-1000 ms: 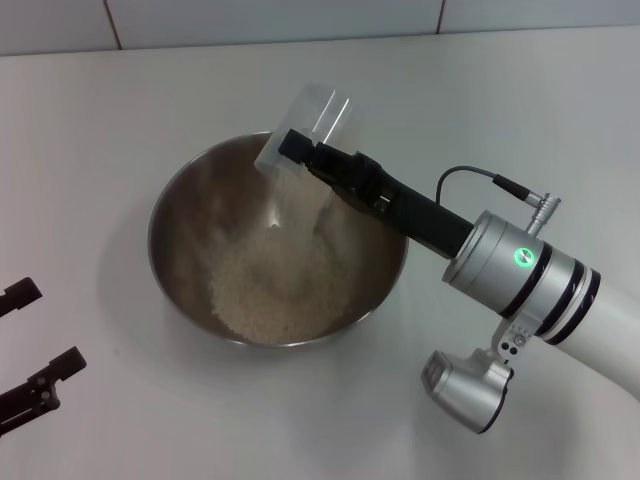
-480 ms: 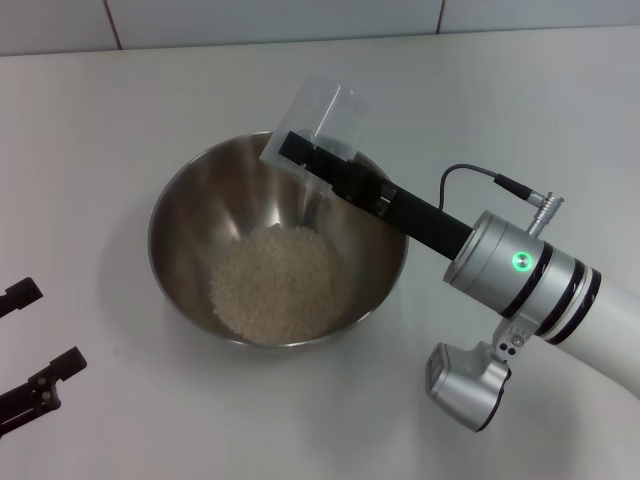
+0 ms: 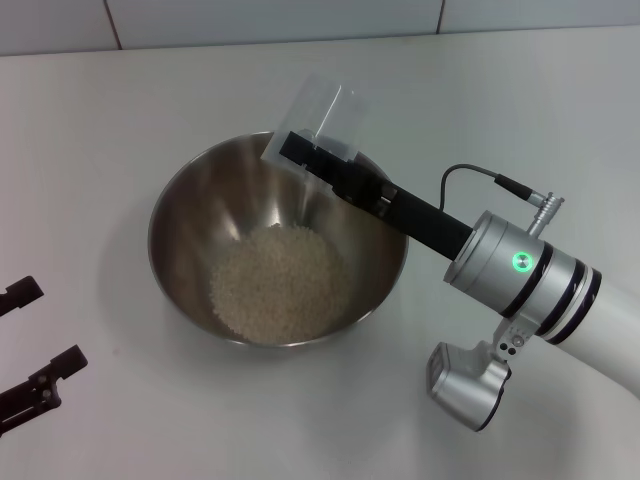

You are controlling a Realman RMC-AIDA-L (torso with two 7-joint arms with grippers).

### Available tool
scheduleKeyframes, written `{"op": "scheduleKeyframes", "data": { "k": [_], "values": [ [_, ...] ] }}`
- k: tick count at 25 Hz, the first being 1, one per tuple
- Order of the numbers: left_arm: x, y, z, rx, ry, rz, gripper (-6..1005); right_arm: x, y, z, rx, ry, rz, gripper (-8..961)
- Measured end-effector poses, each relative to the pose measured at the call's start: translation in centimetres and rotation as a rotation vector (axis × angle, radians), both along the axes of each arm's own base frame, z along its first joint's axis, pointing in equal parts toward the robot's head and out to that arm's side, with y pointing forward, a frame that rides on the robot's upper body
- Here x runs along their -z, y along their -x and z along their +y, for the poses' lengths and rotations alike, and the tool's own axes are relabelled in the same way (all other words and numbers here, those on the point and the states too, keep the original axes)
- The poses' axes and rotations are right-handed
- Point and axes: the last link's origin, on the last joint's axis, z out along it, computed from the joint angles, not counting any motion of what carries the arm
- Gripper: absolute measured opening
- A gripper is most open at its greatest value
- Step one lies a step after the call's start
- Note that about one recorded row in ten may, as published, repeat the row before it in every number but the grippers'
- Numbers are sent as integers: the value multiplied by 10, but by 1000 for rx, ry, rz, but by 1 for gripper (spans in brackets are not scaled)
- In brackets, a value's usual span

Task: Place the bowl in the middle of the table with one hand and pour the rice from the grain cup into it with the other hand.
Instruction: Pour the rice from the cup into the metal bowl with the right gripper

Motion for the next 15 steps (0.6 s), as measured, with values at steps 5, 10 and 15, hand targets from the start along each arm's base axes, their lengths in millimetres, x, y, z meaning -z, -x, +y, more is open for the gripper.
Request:
{"op": "scheduleKeyframes", "data": {
  "k": [5, 10, 15],
  "values": [
    [0, -1, 1, 5, 3, 1, 791, 0, 0, 0, 0, 1, 1, 18],
    [0, -1, 1, 6, 3, 3, 791, 0, 0, 0, 2, -1, 3, 18],
    [0, -1, 1, 6, 3, 2, 791, -1, 0, -1, 17, 5, 22, 19]
  ]
}}
